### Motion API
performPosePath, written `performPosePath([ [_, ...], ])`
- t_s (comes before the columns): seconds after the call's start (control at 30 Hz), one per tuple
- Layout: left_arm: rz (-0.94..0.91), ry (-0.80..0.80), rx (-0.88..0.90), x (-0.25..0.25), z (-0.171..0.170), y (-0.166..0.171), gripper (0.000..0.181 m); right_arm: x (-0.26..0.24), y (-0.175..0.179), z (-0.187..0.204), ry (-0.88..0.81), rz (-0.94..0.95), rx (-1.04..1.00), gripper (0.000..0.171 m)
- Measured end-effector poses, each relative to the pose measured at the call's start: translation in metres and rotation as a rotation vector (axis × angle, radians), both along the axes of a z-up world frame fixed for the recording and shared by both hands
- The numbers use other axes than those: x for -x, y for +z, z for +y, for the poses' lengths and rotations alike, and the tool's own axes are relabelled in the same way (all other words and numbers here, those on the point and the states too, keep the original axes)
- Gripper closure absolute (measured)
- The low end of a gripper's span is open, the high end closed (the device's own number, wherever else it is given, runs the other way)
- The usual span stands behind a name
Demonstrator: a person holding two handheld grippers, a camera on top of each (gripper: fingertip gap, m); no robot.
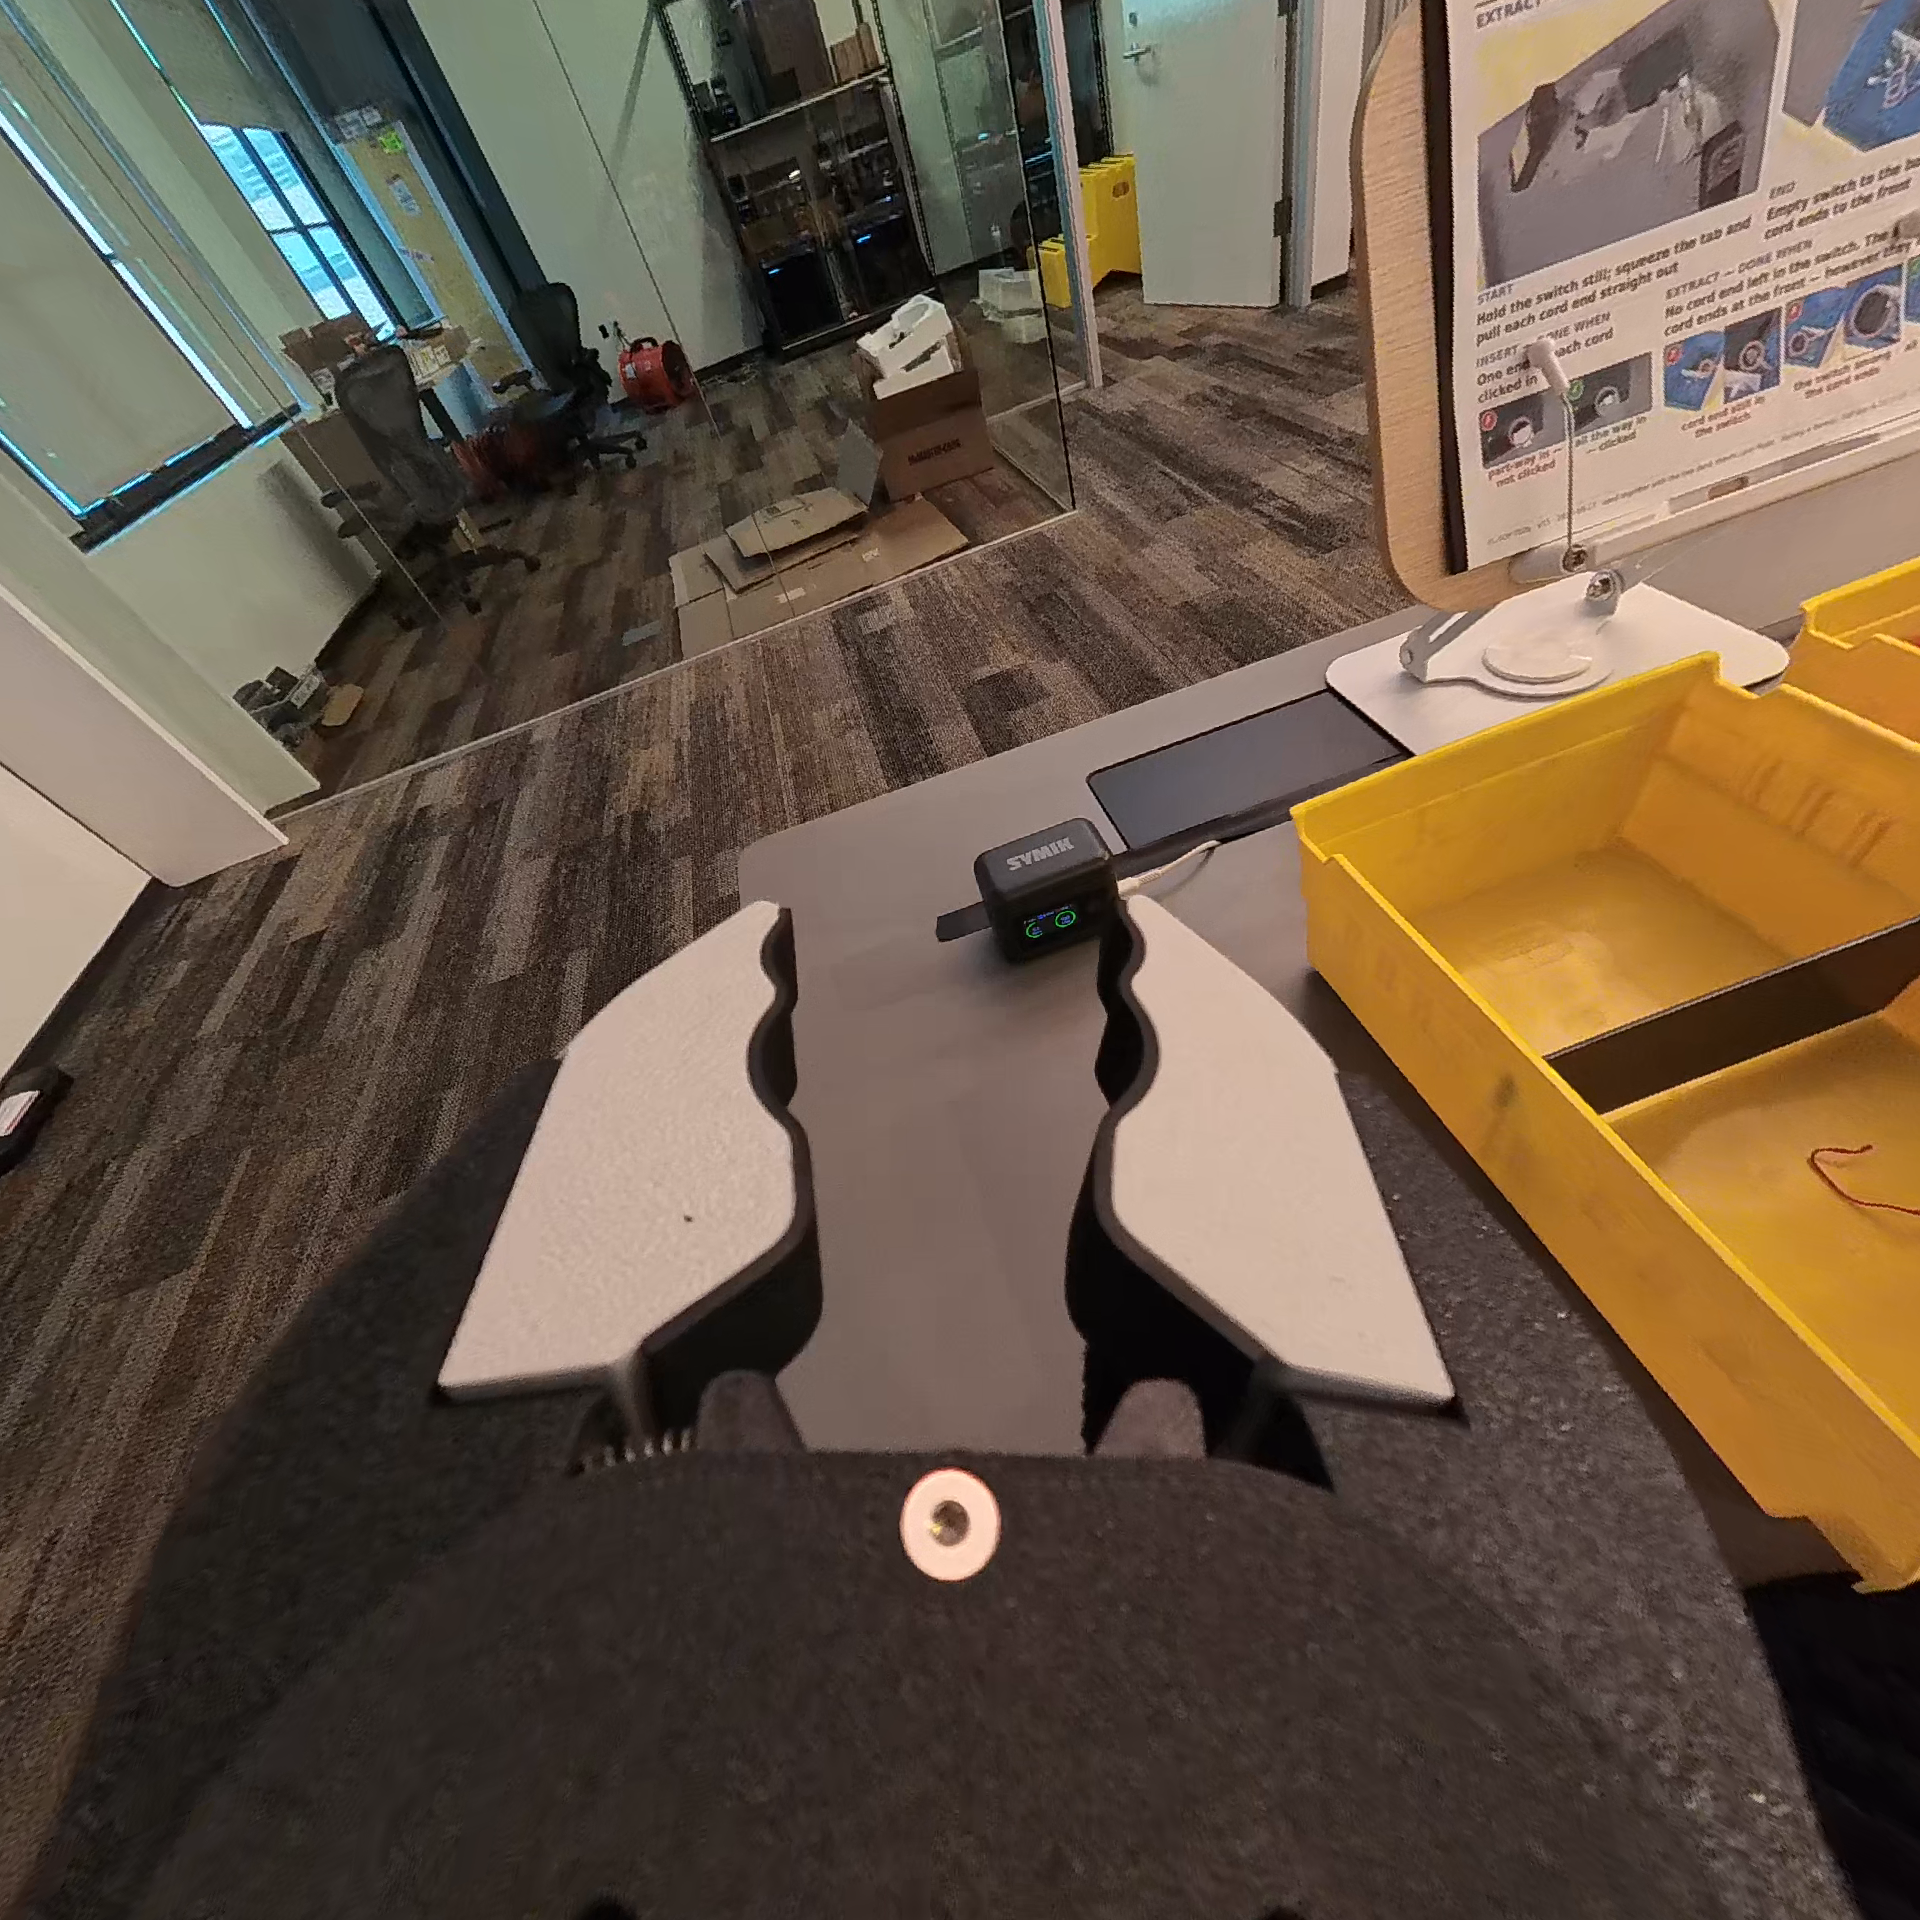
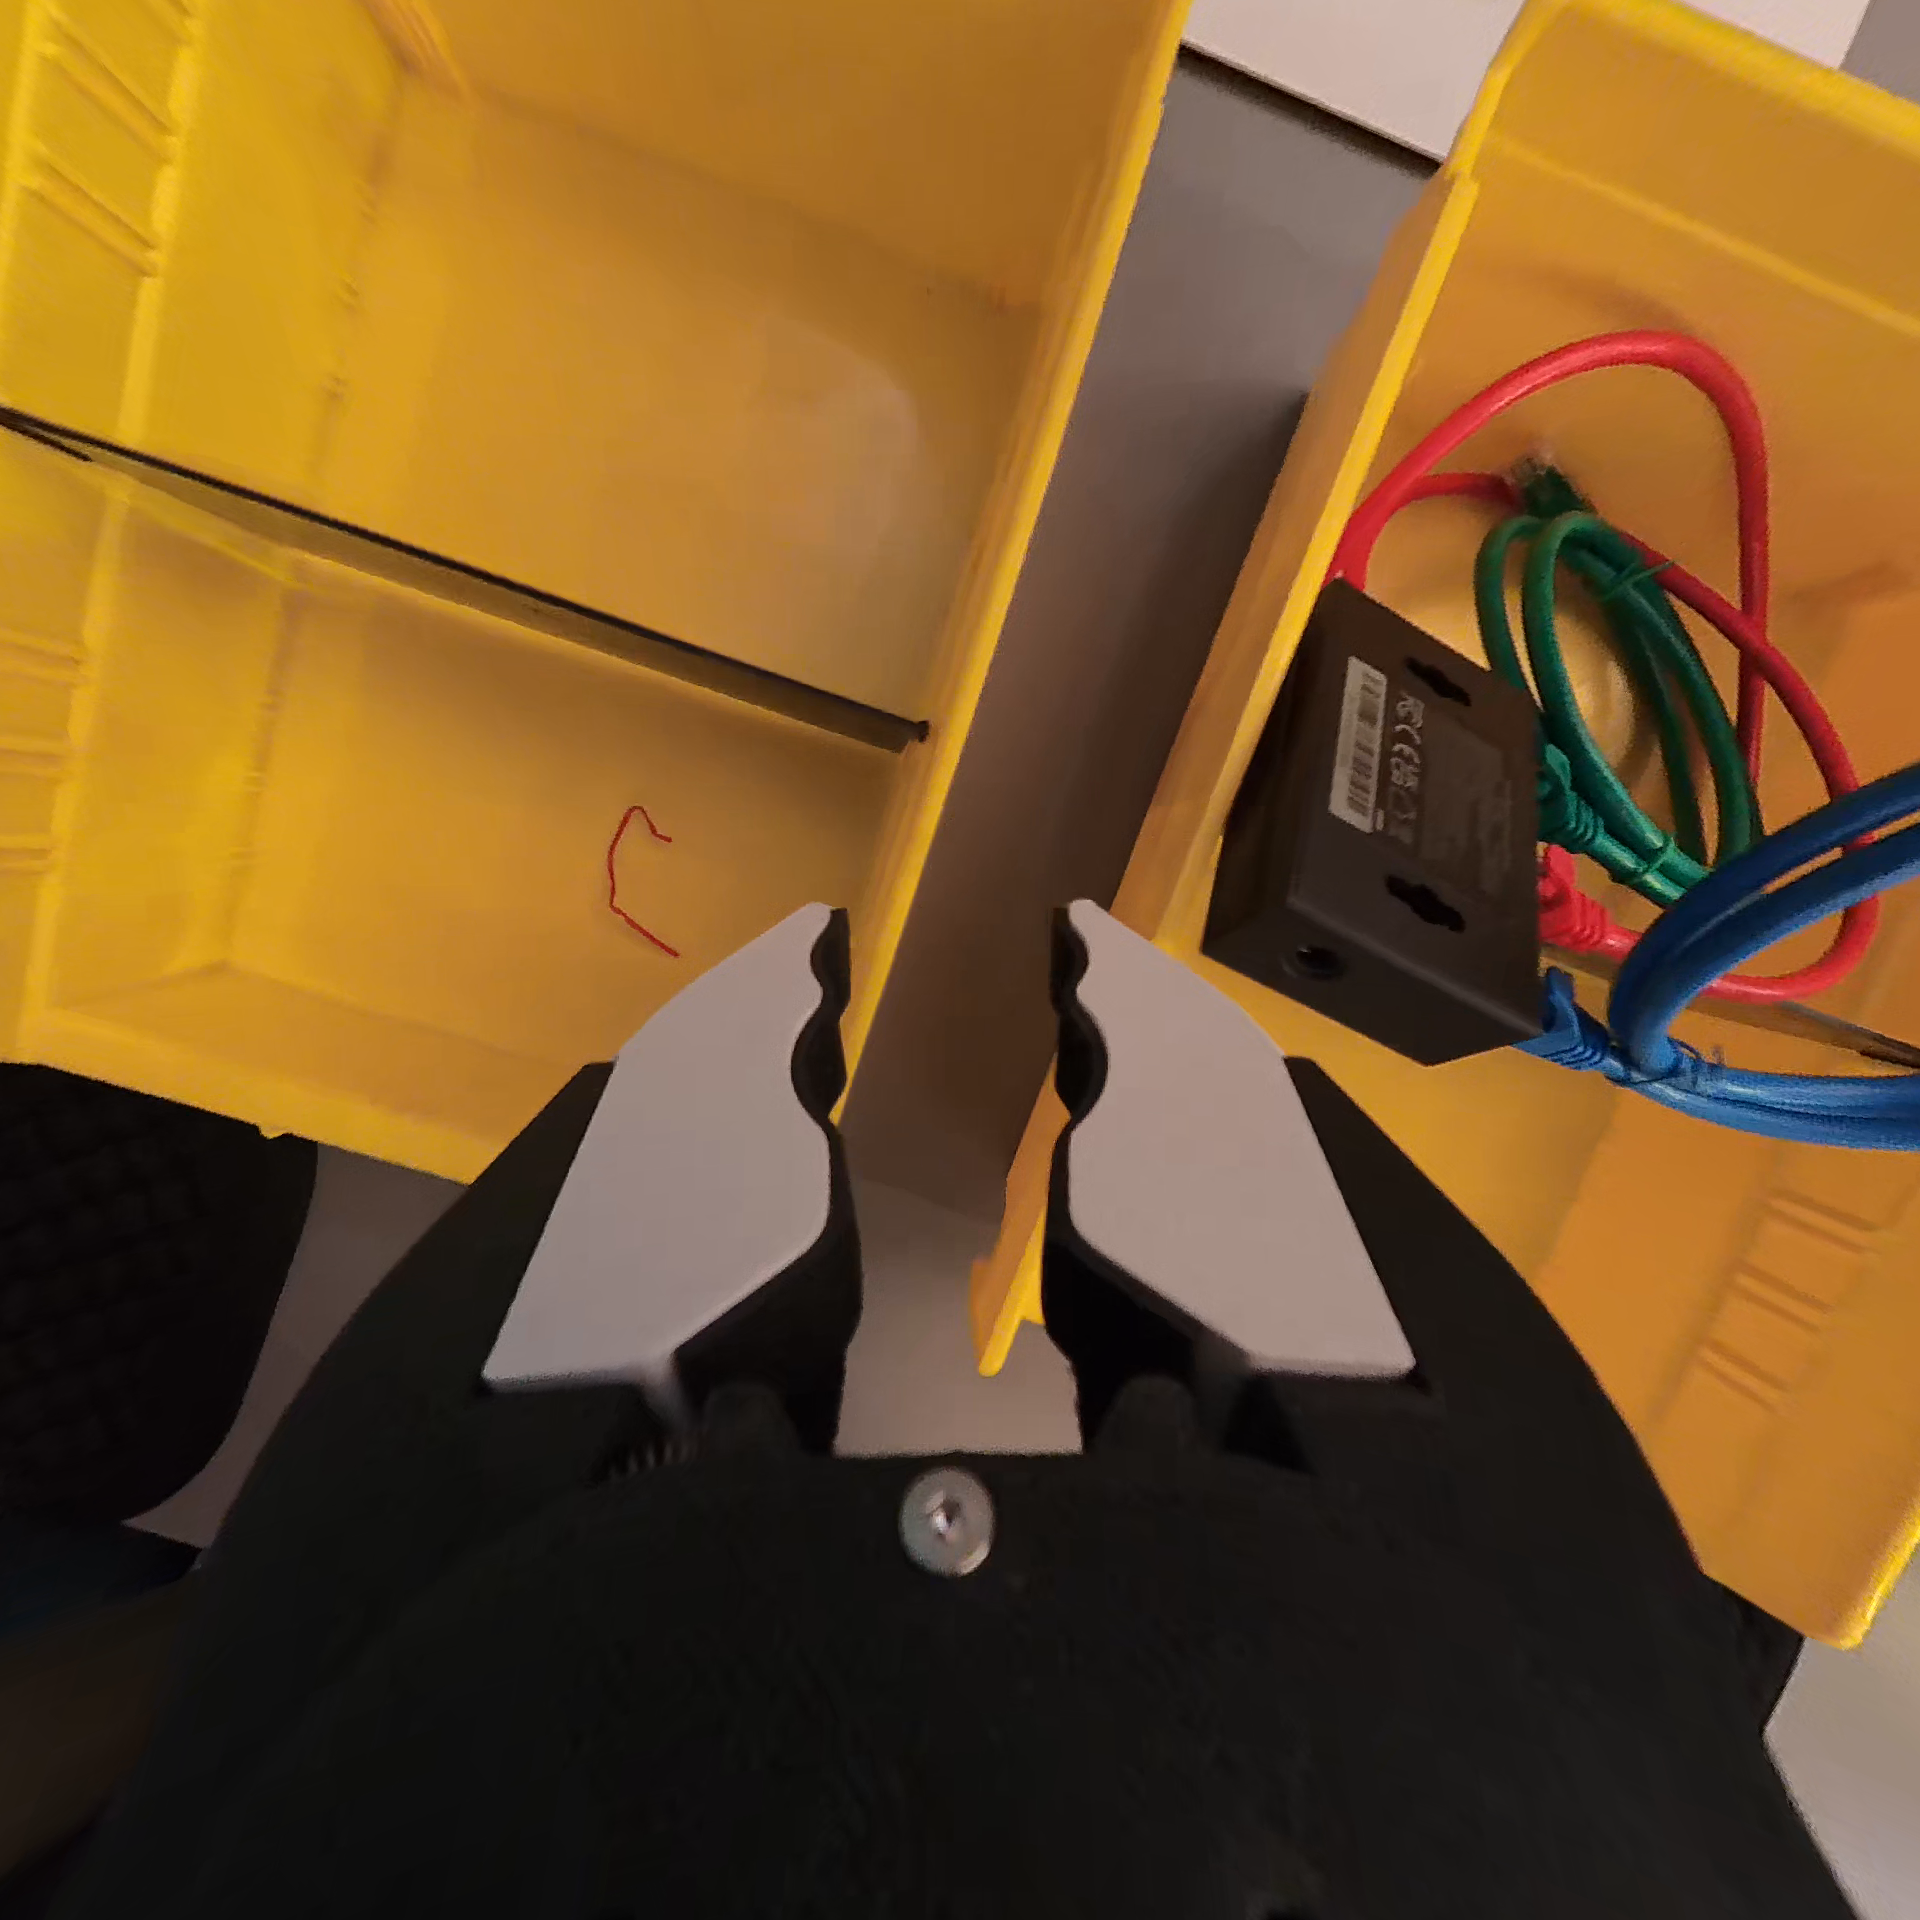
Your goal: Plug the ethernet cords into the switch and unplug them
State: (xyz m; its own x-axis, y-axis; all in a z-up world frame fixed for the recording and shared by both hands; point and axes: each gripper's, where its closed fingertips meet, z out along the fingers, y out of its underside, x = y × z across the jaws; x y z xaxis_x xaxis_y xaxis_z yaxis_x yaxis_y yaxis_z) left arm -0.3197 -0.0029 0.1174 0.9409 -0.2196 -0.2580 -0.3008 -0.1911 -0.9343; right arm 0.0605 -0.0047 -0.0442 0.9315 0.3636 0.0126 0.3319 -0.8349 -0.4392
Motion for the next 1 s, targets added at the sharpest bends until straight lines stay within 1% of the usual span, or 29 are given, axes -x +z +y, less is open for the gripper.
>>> performPosePath([
  [0.13, -0.007, -0.004, -0.009, -0.001, 0.0, 0.002, 0.126, 0.001, -0.005, 0.002, -0.005, 0.024, 0.028, 0.136],
  [0.33, 0.006, 0.003, -0.004, -0.002, 0.0, 0.001, 0.126, 0.01, -0.032, -0.002, 0.017, 0.012, 0.135, 0.137],
  [0.53, 0.022, -0.002, -0.009, -0.004, -0.002, 0.002, 0.127, 0.015, -0.069, -0.001, 0.0, -0.023, 0.276, 0.147],
  [0.57, 0.024, -0.004, -0.009, -0.005, -0.002, 0.002, 0.128, 0.013, -0.074, -0.001, -0.006, -0.039, 0.292, 0.151],
  [0.7, 0.035, -0.01, -0.004, -0.009, -0.001, 0.001, 0.129, 0.011, -0.079, 0.001, -0.017, -0.093, 0.323, 0.15],
  [0.83, 0.057, -0.016, 0.002, -0.013, 0.0, -0.001, 0.129, 0.005, -0.087, -0.004, -0.027, -0.201, 0.389, 0.137],
  [0.87, 0.065, -0.016, 0.001, -0.014, 0.0, -0.001, 0.129, 0.005, -0.087, -0.003, -0.031, -0.21, 0.388, 0.138],
  [0.93, 0.077, -0.019, 0.0, -0.017, -0.001, -0.001, 0.129, 0.01, -0.086, 0.002, -0.045, -0.162, 0.375, 0.146],
  [0.97, 0.081, -0.022, 0.0, -0.018, -0.001, -0.001, 0.129, 0.011, -0.086, 0.004, -0.056, -0.146, 0.365, 0.147],
  [1.0, 0.084, -0.026, -0.001, -0.019, -0.001, -0.001, 0.129, 0.01, -0.087, 0.005, -0.058, -0.152, 0.358, 0.145],
])
